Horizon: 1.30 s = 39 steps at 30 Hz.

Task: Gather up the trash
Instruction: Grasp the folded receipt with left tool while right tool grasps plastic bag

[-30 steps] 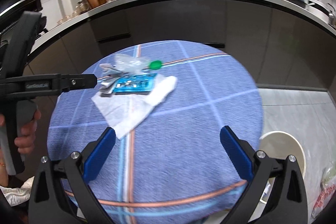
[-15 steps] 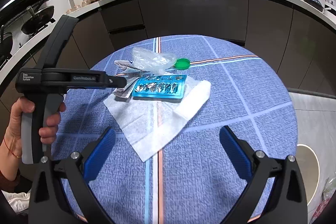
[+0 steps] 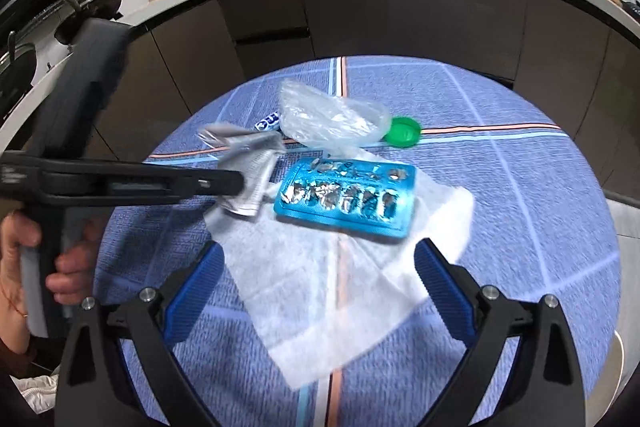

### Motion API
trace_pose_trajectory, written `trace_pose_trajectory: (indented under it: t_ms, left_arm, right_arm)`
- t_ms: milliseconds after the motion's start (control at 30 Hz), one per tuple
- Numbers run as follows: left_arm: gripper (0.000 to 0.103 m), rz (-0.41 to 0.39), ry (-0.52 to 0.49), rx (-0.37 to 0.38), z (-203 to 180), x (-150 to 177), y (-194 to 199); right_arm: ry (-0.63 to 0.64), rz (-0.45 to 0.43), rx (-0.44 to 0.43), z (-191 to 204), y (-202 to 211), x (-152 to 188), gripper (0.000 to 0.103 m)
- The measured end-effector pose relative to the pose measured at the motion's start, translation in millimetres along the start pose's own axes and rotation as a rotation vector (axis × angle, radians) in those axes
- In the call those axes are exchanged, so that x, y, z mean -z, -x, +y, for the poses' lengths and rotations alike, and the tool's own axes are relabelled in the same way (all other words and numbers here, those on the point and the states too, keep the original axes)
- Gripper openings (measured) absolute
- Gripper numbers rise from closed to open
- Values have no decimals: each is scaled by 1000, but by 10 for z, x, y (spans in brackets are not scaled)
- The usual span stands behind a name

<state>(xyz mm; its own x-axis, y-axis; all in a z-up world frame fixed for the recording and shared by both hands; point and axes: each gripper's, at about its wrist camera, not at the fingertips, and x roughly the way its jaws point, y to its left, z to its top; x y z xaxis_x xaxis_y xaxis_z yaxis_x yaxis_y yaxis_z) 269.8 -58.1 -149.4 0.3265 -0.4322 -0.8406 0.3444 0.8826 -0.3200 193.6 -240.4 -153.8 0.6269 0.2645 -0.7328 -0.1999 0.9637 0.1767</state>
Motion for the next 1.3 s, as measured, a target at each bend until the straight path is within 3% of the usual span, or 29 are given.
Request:
trace_pose_trajectory:
  t_ms: [467,667,767,833,900,933,1300]
  left_arm:
    - [16,-40,43,35,261,98,319]
    - [16,-41,57,37,343,128,355]
    - [16,-43,64,41,362,108,369]
    - [16,-44,60,41,348,113,384]
    - [16,-45,55,40,320,131,408]
    - [16,-46,54,39,316,135,414]
    - [16,-77,63,37,369,143,556]
  right_arm:
    - [-44,39,40,-207,-452,-273,97]
    - [-72,25,-61,-182,-454,-288,96]
    - [-48,30,-99,-100,-446,-286,90]
    - [-38,42,-92,-62,-478,-280,81]
    - [-45,57,-86,-45,-516,-277,64]
    - [-45,63,-78,-44,-528,-272,61]
    - [7,-16,4,-28,-450,-521,62]
